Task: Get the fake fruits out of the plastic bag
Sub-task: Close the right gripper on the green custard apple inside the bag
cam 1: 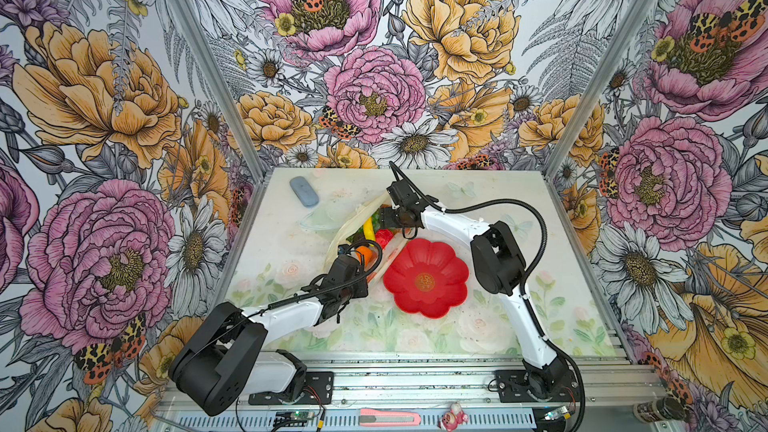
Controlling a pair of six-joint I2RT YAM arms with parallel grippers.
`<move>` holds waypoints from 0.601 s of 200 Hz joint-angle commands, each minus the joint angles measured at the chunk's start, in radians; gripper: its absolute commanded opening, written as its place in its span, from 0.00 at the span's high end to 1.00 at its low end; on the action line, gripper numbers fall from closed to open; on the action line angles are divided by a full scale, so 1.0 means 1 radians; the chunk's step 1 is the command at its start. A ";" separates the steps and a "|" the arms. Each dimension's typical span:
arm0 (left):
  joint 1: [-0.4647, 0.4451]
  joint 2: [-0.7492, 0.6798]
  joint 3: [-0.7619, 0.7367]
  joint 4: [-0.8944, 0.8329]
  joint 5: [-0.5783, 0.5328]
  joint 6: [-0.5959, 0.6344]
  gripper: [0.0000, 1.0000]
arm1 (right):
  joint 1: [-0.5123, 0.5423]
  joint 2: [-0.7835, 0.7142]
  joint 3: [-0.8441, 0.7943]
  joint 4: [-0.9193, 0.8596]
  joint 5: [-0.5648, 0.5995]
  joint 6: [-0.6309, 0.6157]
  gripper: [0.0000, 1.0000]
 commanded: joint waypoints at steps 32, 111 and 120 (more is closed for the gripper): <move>0.002 0.001 0.012 0.005 -0.011 0.020 1.00 | -0.013 0.000 0.013 0.000 0.015 -0.010 0.39; 0.003 0.003 0.031 -0.013 -0.009 0.030 1.00 | -0.011 -0.087 -0.022 0.003 -0.015 -0.026 0.42; 0.003 0.002 0.032 -0.013 -0.011 0.030 1.00 | -0.010 -0.104 -0.031 0.003 -0.021 -0.027 0.42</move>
